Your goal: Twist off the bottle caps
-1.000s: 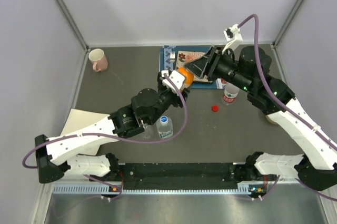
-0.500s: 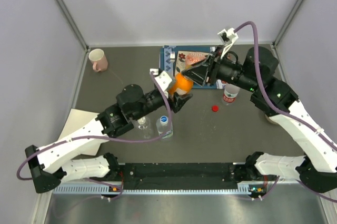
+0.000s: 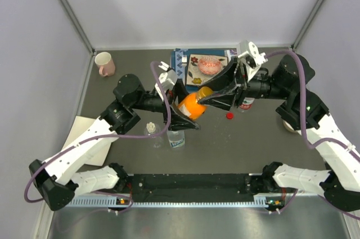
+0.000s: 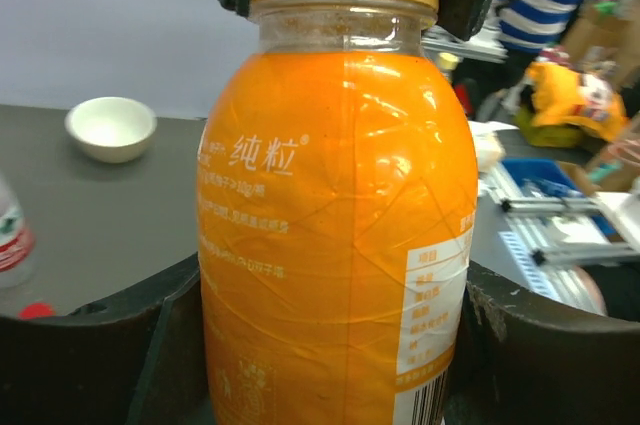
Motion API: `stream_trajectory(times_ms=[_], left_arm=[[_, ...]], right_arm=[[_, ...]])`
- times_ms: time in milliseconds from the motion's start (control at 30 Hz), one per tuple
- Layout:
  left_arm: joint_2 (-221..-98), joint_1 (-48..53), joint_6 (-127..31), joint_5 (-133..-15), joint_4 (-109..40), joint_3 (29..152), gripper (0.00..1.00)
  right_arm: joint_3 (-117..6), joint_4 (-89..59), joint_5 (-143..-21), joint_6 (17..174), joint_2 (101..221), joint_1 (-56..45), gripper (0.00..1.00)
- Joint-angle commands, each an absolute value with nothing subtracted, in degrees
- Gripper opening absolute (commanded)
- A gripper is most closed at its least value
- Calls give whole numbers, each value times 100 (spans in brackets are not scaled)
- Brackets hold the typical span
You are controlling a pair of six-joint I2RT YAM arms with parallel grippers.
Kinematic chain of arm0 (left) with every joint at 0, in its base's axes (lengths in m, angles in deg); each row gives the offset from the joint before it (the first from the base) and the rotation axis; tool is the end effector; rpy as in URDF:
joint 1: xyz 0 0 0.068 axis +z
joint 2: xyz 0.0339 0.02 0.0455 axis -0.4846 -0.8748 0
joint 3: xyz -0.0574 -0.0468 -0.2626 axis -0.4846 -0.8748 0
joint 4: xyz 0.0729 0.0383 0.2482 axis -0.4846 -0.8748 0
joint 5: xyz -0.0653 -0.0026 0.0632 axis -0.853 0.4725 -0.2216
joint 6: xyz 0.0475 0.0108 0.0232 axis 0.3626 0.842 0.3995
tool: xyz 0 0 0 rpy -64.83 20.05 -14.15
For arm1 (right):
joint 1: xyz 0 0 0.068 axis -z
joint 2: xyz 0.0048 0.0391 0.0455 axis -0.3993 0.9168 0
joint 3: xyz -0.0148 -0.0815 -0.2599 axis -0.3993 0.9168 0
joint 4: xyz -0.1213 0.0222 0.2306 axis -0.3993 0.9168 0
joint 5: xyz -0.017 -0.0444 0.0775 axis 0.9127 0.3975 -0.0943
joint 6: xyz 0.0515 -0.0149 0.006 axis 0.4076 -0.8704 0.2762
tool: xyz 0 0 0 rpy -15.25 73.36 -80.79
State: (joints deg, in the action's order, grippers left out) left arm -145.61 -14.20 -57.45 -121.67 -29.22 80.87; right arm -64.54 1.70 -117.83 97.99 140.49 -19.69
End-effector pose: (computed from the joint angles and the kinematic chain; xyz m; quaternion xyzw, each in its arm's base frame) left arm 0.1483 -0.1795 0.4251 0.4575 0.4975 -0.6164 0.4040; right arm 0.1201 0.1468 0.5106 -0.4480 0.5057 0.5289 0.5137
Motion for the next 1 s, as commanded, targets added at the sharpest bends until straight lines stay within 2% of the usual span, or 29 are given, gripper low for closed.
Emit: stream_trajectory(times_ms=[0, 133, 267, 567, 800, 900, 967], left_arm=[[-14650, -1215, -6996, -13313, -1342, 8128, 34], [-14755, -1197, -7172, -13595, -1157, 8137, 34], [-14834, -1171, -7102, -13622, -1235, 8110, 35], [-14869, -1013, -6126, -13094, -2405, 8163, 35], [-15054, -1022, -6706, -13454, -1728, 8066, 35], [-15037, -1022, -6672, -13359, -1719, 8075, 35], [-14923, -1004, -6139, -13017, -2417, 8145, 34]], right_arm=[[-6379, 279, -13373, 9712, 13996, -2041, 0], [-6318, 323, -13997, 9502, 13874, -2032, 0], [-6335, 393, -14122, 9413, 13698, -1936, 0], [-6142, 542, -12760, 9229, 12864, -1707, 0], [-6238, 815, -13181, 9220, 12880, -1707, 0], [-6159, 832, -12770, 9203, 12854, -1716, 0], [-5984, 841, -11402, 9229, 12714, -1707, 0]])
